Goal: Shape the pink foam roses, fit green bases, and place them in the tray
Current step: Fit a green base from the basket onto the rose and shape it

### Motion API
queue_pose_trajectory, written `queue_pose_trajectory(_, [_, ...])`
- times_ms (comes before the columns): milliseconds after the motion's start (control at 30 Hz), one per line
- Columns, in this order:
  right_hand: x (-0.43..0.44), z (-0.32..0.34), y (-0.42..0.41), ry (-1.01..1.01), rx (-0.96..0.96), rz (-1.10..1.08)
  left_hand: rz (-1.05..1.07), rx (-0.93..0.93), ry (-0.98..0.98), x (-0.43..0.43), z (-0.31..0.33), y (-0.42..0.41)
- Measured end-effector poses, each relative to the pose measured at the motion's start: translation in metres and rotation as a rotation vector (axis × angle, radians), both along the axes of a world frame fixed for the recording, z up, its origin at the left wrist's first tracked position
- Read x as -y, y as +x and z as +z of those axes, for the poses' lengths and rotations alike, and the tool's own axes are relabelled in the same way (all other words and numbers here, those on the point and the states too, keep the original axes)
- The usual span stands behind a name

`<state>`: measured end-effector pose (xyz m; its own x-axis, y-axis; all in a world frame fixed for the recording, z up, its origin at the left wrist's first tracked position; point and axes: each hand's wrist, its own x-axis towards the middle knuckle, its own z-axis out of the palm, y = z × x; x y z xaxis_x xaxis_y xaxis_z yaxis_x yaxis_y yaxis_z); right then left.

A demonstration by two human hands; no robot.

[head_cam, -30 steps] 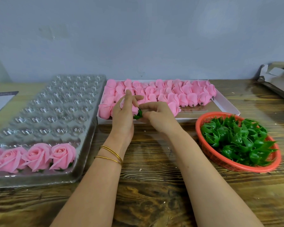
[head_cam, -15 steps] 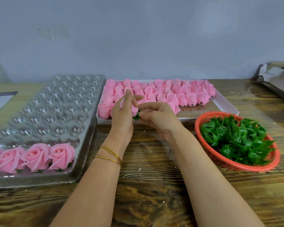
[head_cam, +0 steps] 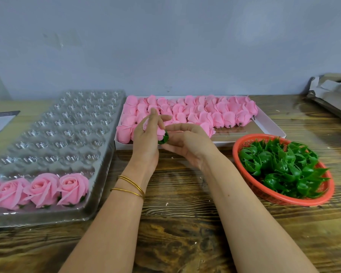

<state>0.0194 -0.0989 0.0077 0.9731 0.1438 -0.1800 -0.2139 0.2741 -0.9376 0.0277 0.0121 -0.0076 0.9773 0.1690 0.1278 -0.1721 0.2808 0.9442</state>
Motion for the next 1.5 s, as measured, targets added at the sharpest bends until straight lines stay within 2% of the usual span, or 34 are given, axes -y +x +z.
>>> queue_pose_trajectory(533, [0.0017, -0.0004, -0.0006, 0.028, 0.012, 0.026, 0.0, -0.009, -0.02, -0.0014, 0.0012, -0.0006])
queue_pose_trajectory(867, [0.0015, -0.006, 0.0023, -0.142, 0.091, -0.036, -0.008, 0.0, 0.013, -0.0021, -0.0013, 0.0017])
queue_pose_trajectory(1100, [0.0002, -0.0055, 0.0024, -0.12, 0.075, -0.009, -0.001, -0.005, 0.039, -0.0027, -0.0019, 0.0018])
queue_pose_trajectory(1333, [0.0008, -0.001, -0.0003, 0.01, 0.019, 0.052, 0.006, -0.005, 0.011, -0.002, -0.0001, -0.0001])
queue_pose_trajectory(1500, [-0.0012, -0.0021, -0.0005, 0.056, 0.015, 0.009, -0.006, -0.009, 0.014, -0.0025, -0.0001, 0.0])
